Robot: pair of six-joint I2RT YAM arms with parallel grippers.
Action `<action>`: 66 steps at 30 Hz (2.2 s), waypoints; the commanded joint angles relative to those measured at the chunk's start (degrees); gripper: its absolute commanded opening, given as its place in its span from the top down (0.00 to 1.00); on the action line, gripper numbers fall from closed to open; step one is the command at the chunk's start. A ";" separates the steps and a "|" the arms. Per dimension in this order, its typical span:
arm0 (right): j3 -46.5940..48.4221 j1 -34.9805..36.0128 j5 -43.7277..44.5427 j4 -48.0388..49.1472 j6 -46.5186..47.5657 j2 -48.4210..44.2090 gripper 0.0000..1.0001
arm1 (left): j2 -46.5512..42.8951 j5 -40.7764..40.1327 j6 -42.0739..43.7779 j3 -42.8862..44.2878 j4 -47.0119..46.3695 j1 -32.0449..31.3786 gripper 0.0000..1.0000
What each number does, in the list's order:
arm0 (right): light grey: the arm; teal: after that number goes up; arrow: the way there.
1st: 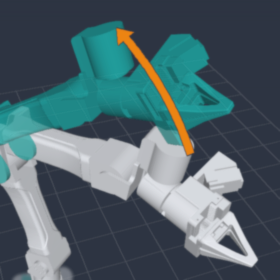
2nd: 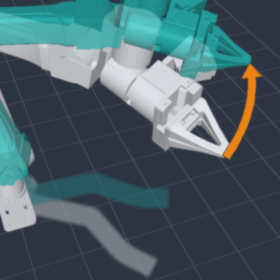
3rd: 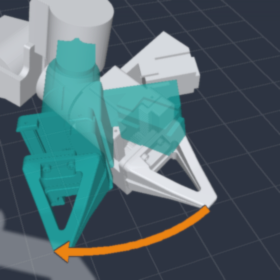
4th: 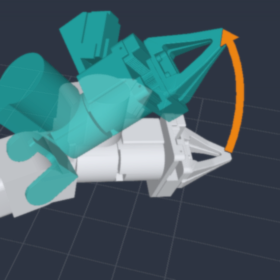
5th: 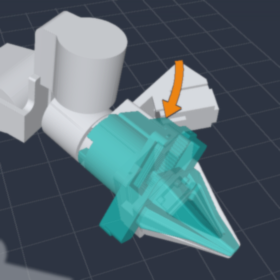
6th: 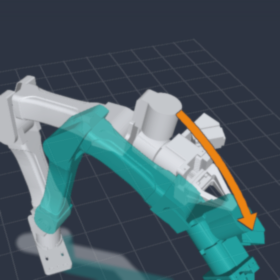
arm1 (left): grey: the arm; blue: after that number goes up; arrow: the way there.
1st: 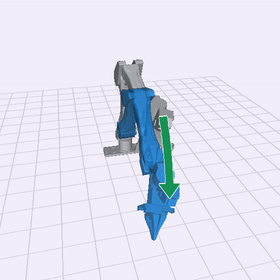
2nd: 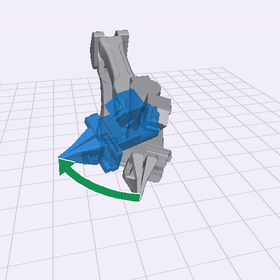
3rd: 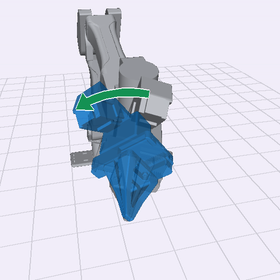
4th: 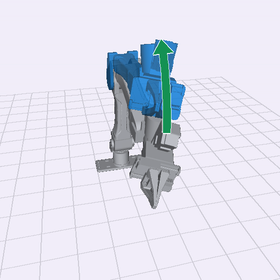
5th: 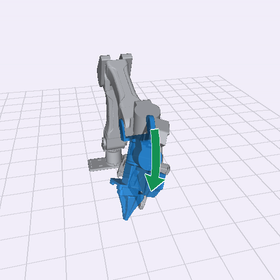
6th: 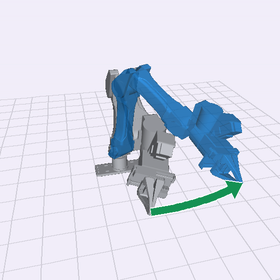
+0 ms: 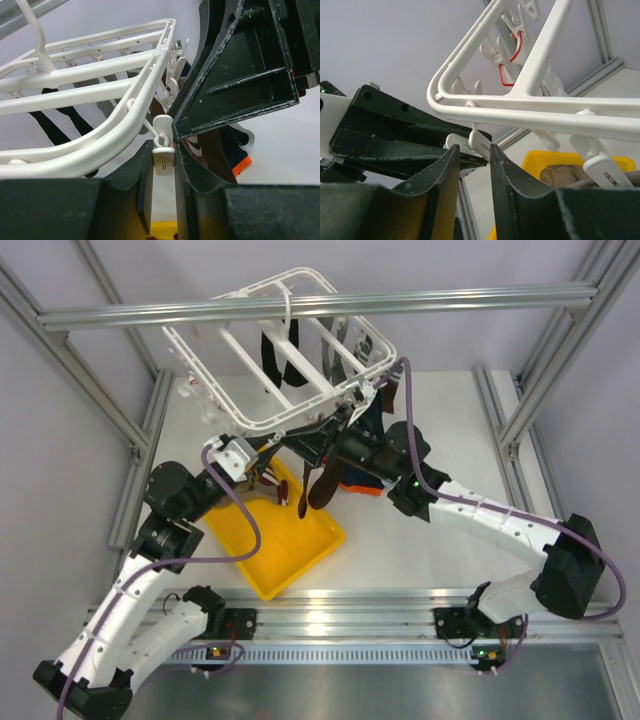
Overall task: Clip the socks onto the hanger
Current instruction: Open the clamp at the hanger.
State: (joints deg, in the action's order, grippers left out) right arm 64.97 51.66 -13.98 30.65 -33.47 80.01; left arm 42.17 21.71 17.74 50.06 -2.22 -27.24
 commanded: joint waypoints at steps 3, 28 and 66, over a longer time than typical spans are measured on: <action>2.88 1.43 1.67 2.74 0.78 0.41 0.75 | 0.10 5.09 -0.78 2.32 1.95 -0.09 0.96; 4.02 0.55 2.11 2.30 -3.00 -0.11 1.00 | -0.25 0.62 -2.44 2.23 6.96 -0.18 0.54; 2.70 -1.30 -6.06 3.36 -3.26 -1.96 0.32 | 1.59 -1.68 -6.14 1.00 2.66 -0.26 1.00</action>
State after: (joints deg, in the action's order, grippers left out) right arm 65.65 50.81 -17.69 31.16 -36.27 78.06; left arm 43.66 18.59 12.16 51.59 3.38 -27.38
